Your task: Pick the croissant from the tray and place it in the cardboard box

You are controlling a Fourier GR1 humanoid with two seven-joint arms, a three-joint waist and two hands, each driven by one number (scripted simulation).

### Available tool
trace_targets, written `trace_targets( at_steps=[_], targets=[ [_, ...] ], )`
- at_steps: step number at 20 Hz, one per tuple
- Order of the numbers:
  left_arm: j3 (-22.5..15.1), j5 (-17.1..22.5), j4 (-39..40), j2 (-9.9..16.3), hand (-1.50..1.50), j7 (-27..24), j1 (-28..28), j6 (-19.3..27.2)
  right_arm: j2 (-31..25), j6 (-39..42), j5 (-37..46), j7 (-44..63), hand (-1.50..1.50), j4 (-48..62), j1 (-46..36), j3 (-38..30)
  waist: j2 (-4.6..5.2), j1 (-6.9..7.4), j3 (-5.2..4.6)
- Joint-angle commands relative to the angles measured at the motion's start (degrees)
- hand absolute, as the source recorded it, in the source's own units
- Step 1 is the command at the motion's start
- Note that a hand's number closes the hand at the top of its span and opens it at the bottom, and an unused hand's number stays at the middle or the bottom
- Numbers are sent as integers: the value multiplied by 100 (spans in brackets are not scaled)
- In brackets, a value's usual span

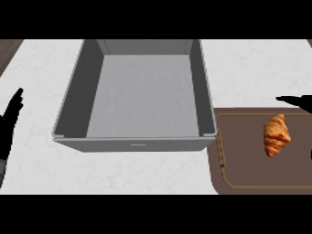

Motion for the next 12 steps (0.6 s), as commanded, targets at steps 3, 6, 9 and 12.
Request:
trace_targets(
  at_steps=[3,6,9,12],
  targets=[
    [139,-355,58,-332,0,18,7,32,630,312,611,239,-150,367,-376,-131,-11,-67,1],
    [365,-297,-429,-85,0,272,197,-263,579,81,1085,-525,-150,1061,-390,-167,-6,-25,5],
    [532,-452,-449,-254,0,142,414,-253,819,342,1116,-36,-150,400,-157,-393,-20,-73,1],
    [752,-410,33,-258,0,-80,167,-555,964,282,1147,-152,-150,270,46,-548,-19,-92,1]
  ],
)
